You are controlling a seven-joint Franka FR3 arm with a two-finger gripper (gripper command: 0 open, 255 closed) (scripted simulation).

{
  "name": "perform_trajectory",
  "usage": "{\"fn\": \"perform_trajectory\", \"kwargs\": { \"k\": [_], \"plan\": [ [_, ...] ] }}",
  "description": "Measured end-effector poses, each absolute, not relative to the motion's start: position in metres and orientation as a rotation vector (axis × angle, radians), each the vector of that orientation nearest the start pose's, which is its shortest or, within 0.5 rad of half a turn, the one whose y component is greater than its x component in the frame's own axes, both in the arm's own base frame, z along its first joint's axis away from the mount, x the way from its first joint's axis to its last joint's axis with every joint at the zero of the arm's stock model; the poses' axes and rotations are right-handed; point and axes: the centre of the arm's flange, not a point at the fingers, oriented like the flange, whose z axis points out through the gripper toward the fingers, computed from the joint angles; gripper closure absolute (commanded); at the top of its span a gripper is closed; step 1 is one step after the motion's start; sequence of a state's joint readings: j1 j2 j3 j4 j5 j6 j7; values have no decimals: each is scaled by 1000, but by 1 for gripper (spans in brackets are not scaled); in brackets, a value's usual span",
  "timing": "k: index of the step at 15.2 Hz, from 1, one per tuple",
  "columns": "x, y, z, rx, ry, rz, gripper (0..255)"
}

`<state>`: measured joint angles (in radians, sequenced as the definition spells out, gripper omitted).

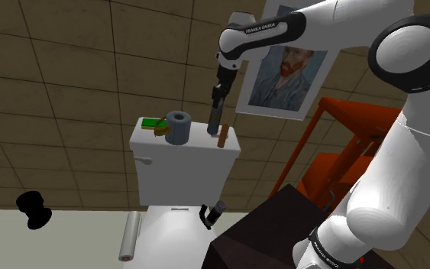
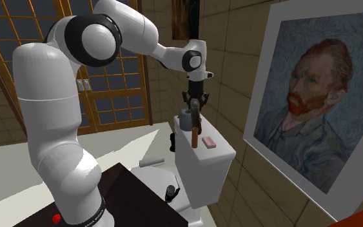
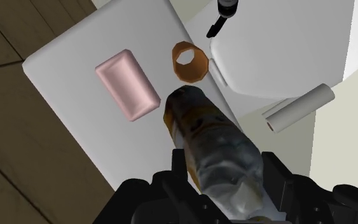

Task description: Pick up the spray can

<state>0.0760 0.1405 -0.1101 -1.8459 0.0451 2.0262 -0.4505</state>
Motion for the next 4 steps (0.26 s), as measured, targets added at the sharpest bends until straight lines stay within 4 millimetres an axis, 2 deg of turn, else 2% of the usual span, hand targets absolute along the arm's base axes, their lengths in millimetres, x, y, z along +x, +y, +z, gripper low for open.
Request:
{"fn": "perform_trajectory", "kwargs": {
  "k": [4],
  "plan": [
    [602, -15, 470, -3064, -619, -71, 255]
  ]
}}
